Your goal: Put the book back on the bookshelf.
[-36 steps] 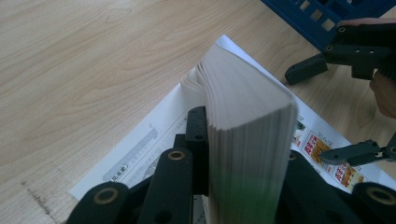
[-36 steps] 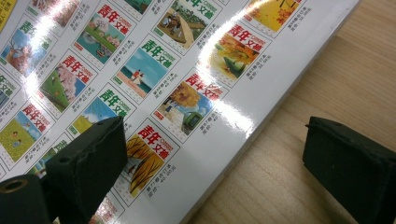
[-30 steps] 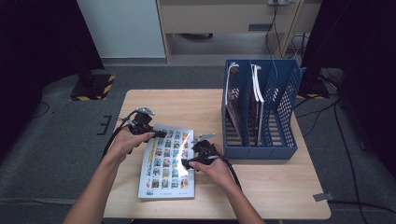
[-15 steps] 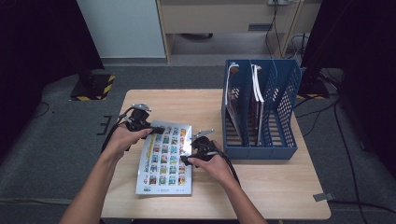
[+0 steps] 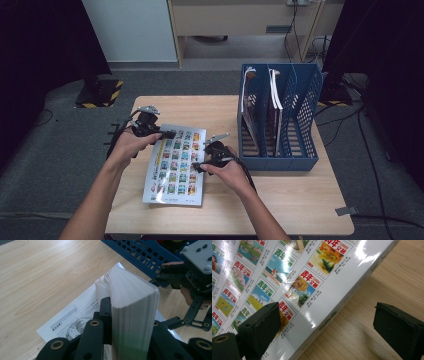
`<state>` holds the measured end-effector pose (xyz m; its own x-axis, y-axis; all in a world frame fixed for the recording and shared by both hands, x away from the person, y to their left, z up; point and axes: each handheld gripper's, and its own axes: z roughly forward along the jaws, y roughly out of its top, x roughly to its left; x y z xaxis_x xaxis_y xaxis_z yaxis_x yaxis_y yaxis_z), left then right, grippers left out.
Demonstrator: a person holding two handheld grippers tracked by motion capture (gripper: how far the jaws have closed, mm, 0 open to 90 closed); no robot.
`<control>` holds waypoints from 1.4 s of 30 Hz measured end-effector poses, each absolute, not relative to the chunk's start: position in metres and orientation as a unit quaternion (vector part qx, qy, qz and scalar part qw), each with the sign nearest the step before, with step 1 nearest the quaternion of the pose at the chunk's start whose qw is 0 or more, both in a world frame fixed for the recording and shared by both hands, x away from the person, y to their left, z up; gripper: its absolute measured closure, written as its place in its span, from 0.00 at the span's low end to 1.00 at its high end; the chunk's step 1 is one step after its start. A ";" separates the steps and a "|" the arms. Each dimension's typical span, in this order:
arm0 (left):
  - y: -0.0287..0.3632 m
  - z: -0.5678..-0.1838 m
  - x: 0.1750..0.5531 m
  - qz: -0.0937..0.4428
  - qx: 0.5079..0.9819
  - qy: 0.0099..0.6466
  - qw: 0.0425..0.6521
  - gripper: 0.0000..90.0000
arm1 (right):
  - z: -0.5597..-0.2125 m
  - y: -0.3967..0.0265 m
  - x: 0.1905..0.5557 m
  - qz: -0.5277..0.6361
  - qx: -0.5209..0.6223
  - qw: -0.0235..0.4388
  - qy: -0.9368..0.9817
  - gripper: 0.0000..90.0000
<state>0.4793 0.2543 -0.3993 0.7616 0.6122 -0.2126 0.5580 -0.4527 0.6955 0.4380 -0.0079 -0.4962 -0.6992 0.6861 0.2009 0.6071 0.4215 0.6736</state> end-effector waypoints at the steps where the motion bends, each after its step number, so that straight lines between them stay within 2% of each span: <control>1: 0.255 -0.397 0.479 0.035 0.851 0.342 0.397 0.85 | -0.495 -0.008 0.439 0.379 0.381 0.056 0.841 0.09; 18: 0.258 -0.368 0.468 0.048 0.846 0.322 0.422 0.85 | -0.482 -0.007 0.452 0.405 0.381 0.019 0.831 0.09; 34: 0.256 -0.361 0.467 0.042 0.844 0.311 0.434 0.85 | -0.476 -0.010 0.461 0.442 0.374 -0.002 0.815 0.15; 42: 0.255 -0.355 0.466 0.041 0.840 0.305 0.447 0.85 | -0.458 -0.010 0.466 0.467 0.362 -0.001 0.807 0.20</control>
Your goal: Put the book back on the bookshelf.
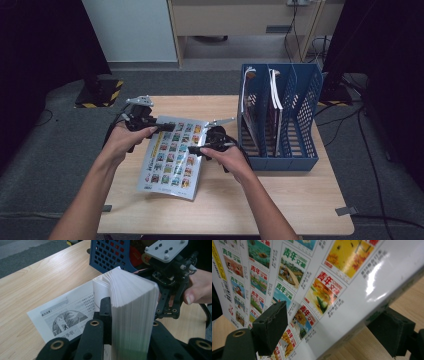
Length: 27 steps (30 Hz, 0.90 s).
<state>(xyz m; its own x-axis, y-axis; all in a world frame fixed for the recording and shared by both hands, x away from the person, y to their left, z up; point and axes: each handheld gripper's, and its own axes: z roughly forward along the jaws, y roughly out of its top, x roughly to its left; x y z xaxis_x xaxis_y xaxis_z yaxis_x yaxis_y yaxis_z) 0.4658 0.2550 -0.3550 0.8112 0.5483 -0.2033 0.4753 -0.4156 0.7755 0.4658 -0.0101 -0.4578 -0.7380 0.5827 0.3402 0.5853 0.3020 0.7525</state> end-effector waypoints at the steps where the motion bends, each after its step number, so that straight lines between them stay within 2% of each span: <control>1: 0.255 -0.355 0.466 0.041 0.840 0.305 0.447 0.85 | -0.458 -0.010 0.466 -0.467 -0.362 0.001 -0.807 0.20; 11: 0.257 -0.350 0.464 0.040 0.837 0.302 0.455 0.85 | -0.455 -0.004 0.470 -0.465 -0.355 0.002 -0.811 0.27; 27: 0.266 -0.345 0.464 0.054 0.824 0.303 0.475 0.85 | -0.434 -0.012 0.471 -0.477 -0.338 -0.031 -0.810 0.52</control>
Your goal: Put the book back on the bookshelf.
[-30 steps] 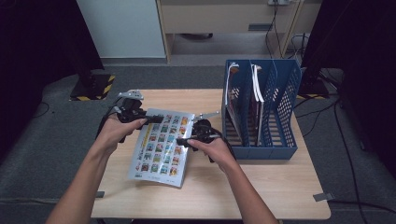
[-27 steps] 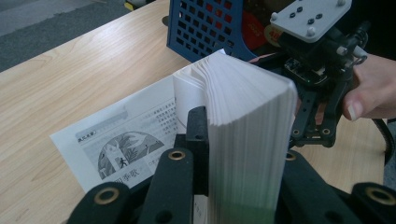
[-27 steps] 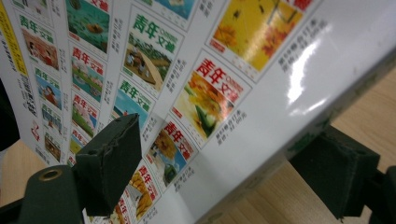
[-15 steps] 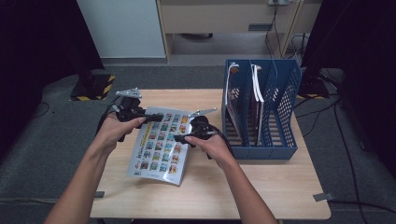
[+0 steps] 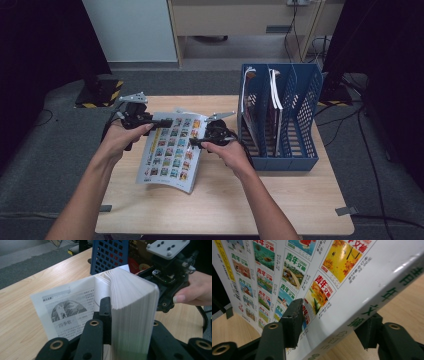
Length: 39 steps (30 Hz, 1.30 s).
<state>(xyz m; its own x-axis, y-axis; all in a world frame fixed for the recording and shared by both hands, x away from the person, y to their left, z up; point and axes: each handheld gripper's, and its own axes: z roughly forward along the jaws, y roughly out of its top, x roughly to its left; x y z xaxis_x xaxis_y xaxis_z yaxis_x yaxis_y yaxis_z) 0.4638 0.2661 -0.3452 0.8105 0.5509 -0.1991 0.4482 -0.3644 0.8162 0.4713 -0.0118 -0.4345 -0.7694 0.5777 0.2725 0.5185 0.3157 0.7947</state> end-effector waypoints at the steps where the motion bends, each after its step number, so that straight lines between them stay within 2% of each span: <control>1: 0.267 -0.345 0.463 0.056 0.824 0.303 0.476 0.85 | -0.432 -0.012 0.471 0.477 0.338 0.032 0.811 0.53; 16: 0.277 -0.346 0.461 0.078 0.815 0.308 0.484 0.85 | -0.413 -0.003 0.468 0.479 0.320 0.068 0.815 0.68; 39: 0.281 -0.348 0.465 0.095 0.818 0.310 0.476 0.85 | -0.396 -0.004 0.467 0.463 0.299 0.102 0.828 0.71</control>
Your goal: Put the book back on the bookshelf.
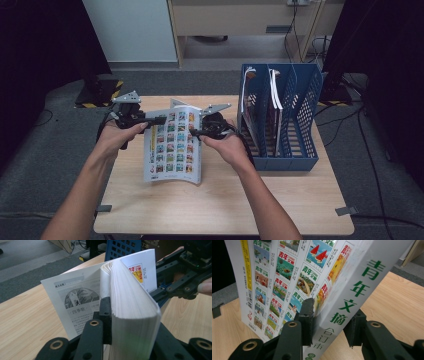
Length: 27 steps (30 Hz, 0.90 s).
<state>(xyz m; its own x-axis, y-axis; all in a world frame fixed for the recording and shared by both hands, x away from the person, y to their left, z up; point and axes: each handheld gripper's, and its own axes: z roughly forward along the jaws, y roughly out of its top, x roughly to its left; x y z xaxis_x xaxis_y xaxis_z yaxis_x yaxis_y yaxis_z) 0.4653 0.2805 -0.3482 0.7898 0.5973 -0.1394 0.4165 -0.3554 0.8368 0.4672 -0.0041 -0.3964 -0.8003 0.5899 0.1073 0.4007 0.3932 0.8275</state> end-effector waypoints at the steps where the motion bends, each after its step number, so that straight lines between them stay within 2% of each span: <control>1: 0.281 -0.348 0.466 0.094 0.819 0.309 0.473 0.85 | -0.395 -0.004 0.467 0.460 0.296 0.105 0.830 0.72; 27: 0.282 -0.340 0.472 0.093 0.848 0.303 0.425 0.85 | -0.380 0.001 0.466 0.441 0.275 0.132 0.844 0.74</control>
